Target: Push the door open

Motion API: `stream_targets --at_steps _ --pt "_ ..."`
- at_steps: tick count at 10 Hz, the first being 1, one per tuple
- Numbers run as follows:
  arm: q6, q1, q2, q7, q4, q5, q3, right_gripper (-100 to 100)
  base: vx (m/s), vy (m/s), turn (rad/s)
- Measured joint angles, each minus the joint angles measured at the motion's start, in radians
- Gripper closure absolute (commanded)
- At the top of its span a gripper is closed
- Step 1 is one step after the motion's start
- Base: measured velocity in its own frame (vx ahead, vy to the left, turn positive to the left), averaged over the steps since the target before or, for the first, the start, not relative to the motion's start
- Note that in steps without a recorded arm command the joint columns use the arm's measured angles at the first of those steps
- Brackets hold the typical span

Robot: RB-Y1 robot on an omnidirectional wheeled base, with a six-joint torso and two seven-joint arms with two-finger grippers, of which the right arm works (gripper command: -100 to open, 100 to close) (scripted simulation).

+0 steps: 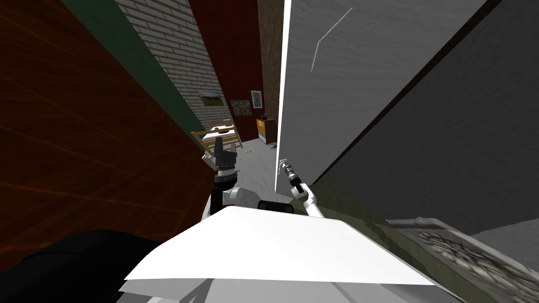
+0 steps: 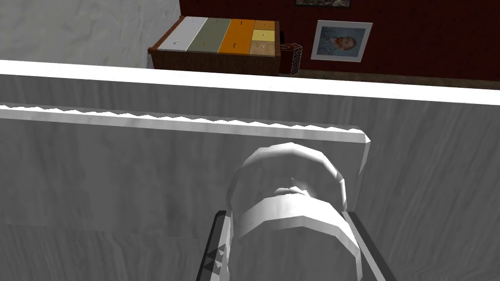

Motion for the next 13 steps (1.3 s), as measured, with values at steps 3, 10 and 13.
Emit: stream_targets --at_steps 3,10,13 --pt "-0.020 -0.013 -0.005 0.016 0.025 -0.009 -0.051 100 0.135 0.102 -0.096" --pt "0.000 0.015 -0.007 -0.010 -0.020 -0.016 -0.045 -100 -0.216 0.005 -0.035" --pt "0.002 0.017 0.000 -0.013 -0.024 -0.017 -0.045 -100 0.043 0.038 0.007"
